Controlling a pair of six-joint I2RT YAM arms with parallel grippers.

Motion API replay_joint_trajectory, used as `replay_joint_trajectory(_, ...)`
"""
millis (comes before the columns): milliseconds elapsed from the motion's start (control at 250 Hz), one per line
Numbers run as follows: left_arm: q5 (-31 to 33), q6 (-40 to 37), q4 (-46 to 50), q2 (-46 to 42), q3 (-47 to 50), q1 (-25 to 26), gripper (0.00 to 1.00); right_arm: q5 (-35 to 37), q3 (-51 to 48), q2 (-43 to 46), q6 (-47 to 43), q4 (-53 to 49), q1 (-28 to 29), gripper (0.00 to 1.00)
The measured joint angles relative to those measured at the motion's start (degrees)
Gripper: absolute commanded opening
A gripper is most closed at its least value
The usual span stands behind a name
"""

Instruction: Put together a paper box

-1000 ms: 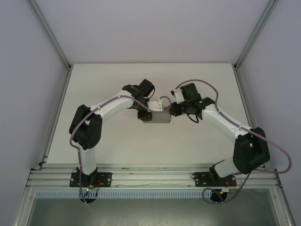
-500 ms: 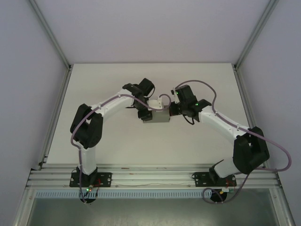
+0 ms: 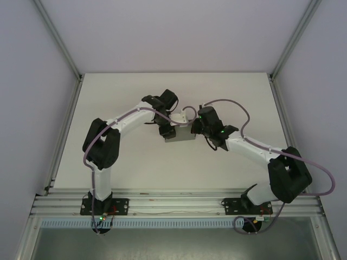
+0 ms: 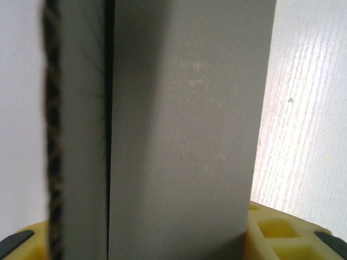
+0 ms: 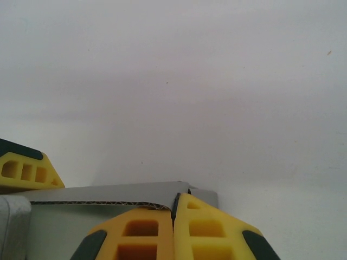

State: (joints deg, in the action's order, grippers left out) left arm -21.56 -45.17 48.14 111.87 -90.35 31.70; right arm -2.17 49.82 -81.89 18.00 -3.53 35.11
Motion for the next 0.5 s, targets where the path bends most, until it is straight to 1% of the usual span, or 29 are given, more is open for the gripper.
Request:
replay_joint_trajectory(100, -0.07, 0.59, -0.33, 0.04, -0.26, -0.17, 0.53, 0.94, -3.28, 0.48, -1.70, 5.14, 0.20, 0.00)
replay_joint_trajectory(152, -0.09, 1.14, -0.87, 0.04, -0.28, -0.22, 0.58, 1.22, -5.14, 0.85, -2.64, 7.89, 0.20, 0.00)
replay_joint_trajectory(200, -0.09, 1.64, -1.29, 0.04, -0.28, -0.26, 0.60, 1.60, -6.69, 1.11, -3.34, 10.10, 0.20, 0.00)
replay_joint_trajectory(252, -0.11, 2.21, -1.55, 0.04, -0.28, -0.26, 0.67, 2.03, -7.63, 1.18, -3.72, 11.76, 0.20, 0.00)
replay_joint_trajectory(312, -0.31, 2.82, -1.84, 0.04, -0.28, -0.26, 0.68, 2.49, -8.22, 1.16, -3.96, 13.03, 0.20, 0.00)
replay_joint_trajectory(340, -0.46, 3.17, -1.97, 0.04, -0.28, -0.26, 0.73, 2.71, -8.35, 1.18, -4.13, 13.27, 0.22, 0.00)
replay_joint_trajectory(380, -0.52, 3.61, -2.16, 0.02, -0.28, -0.26, 0.82, 3.15, -8.46, 1.16, -4.35, 13.51, 0.42, 0.00)
replay_joint_trajectory(408, -0.59, 3.85, -2.38, 0.00, -0.26, -0.26, 0.93, 3.67, -8.48, 1.16, -4.59, 13.51, 0.66, 0.00)
replay_joint_trajectory(432, -0.72, 4.22, -2.54, 0.00, -0.26, -0.26, 0.99, 4.13, -8.48, 1.16, -4.63, 13.49, 0.96, 0.00)
replay_joint_trajectory(500, -0.85, 5.35, -3.26, -0.39, 0.02, -0.26, 1.00, 5.49, -8.48, 1.16, -4.76, 13.27, 2.16, 0.00)
